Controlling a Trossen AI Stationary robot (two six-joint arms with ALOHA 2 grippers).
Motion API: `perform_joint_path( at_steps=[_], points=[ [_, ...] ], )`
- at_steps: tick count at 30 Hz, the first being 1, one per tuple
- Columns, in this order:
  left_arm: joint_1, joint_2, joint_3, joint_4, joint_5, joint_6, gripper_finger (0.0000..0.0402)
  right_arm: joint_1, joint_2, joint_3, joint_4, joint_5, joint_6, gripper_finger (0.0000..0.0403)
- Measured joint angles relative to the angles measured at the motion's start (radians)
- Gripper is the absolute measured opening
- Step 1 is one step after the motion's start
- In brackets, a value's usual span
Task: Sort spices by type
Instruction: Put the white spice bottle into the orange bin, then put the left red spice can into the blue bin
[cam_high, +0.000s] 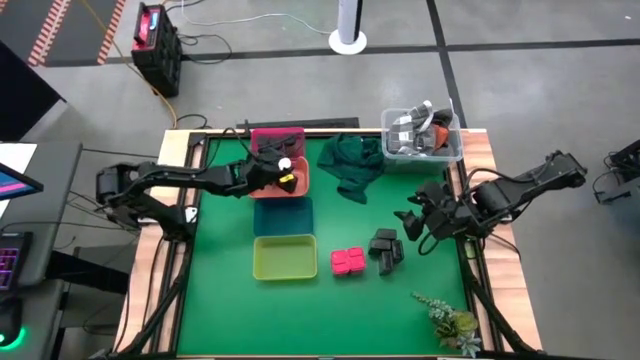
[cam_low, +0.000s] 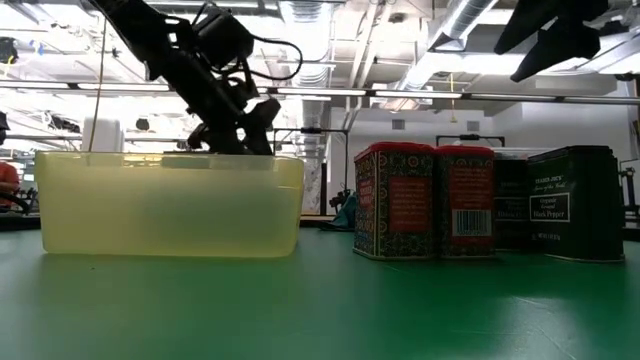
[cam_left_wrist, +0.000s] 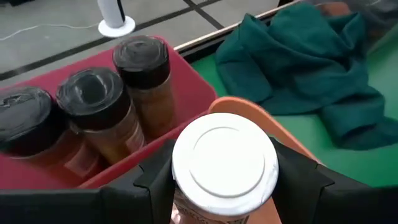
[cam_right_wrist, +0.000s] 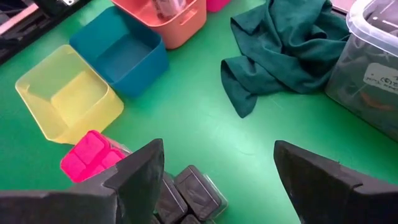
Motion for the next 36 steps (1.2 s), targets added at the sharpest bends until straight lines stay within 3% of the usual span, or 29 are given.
perform_joint_path(
  at_steps=[5, 15, 22, 29, 36],
  points=[
    [0.000, 0.039, -0.002, 0.015, -0.015, -0.013, 0.0200, -0.012, 0.000, 0.000, 0.002, -0.002, -0.011, 0.0327],
    [0.000, 0.042, 0.006, 0.011, -0.002, 0.020, 0.0257, -0.013, 0.000, 0.000, 0.003, -0.003, -0.006, 0.0327],
    [-0.011, 0.012, 0.110, -0.035, 0.034, 0.093, 0.0263, -0.013, 0.000, 0.000, 0.003, -0.025, -0.019, 0.0327],
    [-0.152, 0.001, 0.287, -0.134, 0.058, 0.285, 0.0264, -0.013, 0.000, 0.000, 0.001, -0.027, -0.049, 0.0327],
    [-0.355, 0.113, 0.413, -0.208, 0.189, 0.168, 0.0265, -0.021, 0.000, 0.000, 0.001, -0.080, -0.143, 0.0327]
  ],
)
